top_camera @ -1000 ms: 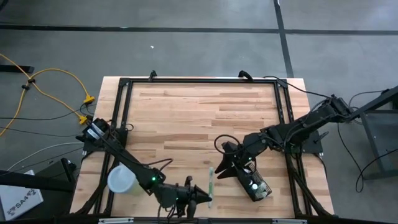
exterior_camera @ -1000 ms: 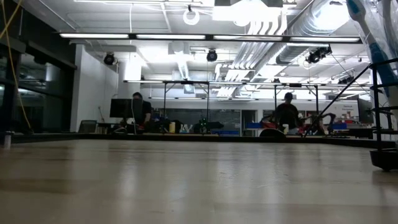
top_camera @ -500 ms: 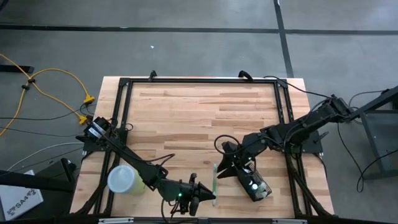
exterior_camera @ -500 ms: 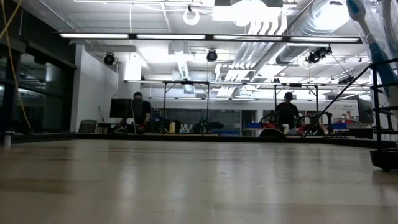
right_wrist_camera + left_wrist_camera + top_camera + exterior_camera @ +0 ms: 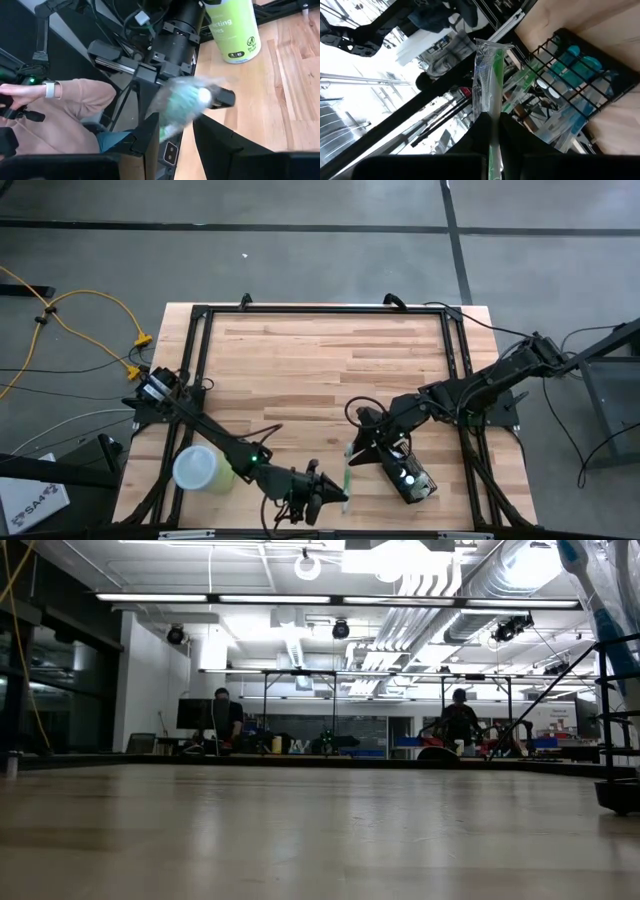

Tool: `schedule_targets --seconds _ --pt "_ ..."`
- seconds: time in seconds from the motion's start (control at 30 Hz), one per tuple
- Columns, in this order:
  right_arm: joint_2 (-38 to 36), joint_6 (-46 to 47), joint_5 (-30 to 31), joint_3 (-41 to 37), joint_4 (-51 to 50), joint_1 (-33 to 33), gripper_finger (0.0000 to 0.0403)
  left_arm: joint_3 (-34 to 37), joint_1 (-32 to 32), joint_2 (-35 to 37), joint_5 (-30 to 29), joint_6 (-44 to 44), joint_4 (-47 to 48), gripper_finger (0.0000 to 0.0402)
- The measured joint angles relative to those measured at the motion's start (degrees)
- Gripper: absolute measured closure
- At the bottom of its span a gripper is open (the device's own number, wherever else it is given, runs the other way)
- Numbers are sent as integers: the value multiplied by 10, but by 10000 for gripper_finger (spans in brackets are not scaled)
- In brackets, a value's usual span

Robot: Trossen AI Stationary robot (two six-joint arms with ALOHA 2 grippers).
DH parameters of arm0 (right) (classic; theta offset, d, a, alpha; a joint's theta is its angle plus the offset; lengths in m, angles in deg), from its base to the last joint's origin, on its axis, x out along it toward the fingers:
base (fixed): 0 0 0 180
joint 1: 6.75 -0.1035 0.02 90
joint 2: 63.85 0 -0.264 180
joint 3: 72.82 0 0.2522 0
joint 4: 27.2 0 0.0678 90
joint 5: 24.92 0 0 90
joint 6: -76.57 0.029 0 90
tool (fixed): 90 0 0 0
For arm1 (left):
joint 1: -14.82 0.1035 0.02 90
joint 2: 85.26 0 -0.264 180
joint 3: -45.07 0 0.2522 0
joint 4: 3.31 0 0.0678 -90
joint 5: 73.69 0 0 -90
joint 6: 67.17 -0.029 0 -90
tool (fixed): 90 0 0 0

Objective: Pick & Place toothbrushing station
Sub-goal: Put the green toothbrush into the bottom section of the black wire organizer

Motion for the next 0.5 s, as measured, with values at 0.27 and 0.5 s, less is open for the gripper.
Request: schedule_targets --seconds 0.27,0.5 --pt "0 0 -1 0 4 0 292 0 17 0 15 1 -1 392" --pt "0 0 -6 0 3 0 314 0 17 0 15 1 -2 392"
